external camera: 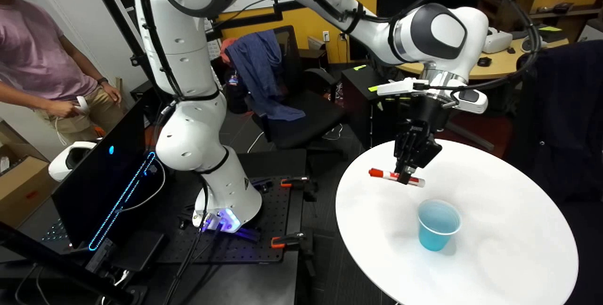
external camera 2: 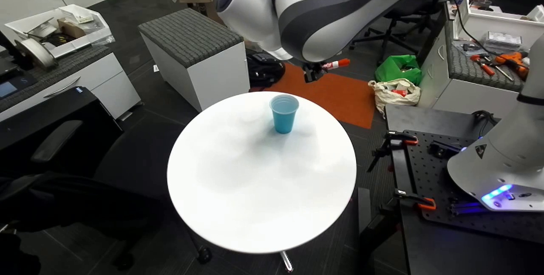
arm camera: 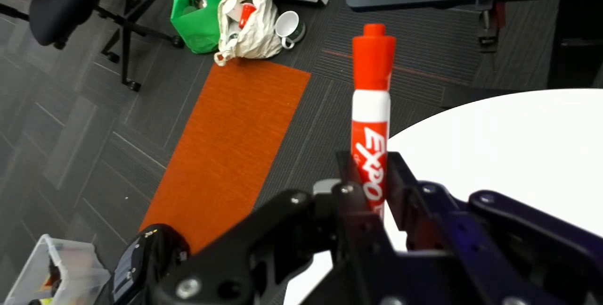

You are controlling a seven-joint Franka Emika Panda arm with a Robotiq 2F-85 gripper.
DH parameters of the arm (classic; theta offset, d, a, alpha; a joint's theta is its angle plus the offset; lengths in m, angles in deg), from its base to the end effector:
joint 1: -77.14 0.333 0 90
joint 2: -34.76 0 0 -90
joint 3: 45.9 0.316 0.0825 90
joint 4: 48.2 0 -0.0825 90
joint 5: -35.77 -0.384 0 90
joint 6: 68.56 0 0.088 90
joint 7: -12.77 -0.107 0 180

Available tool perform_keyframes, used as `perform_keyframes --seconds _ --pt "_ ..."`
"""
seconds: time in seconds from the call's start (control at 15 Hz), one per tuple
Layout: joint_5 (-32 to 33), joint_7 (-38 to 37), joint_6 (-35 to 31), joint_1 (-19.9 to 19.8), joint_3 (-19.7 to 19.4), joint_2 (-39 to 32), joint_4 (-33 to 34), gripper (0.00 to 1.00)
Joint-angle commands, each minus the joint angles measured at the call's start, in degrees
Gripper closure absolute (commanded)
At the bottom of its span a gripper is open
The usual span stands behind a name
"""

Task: Put the marker in the cup

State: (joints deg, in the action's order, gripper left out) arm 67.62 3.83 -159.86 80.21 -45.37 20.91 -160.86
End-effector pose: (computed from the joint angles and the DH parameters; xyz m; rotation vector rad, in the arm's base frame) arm 0.5355 -0.0220 0.3323 2.4560 0.1236 -0.6962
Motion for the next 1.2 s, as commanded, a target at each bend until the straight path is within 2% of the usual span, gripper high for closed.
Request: perform_keyframes --seconds 0.0,0.6,1.13 --pt "5.1 -4.3 2.2 1.3 -0.7 -6.2 6.0 0.95" --pt "11.5 -3.1 10.0 3.5 -0.4 -14.7 11.6 0.95" --pt "11.7 8.9 14.0 4.2 1.8 -19.4 14.6 0.95"
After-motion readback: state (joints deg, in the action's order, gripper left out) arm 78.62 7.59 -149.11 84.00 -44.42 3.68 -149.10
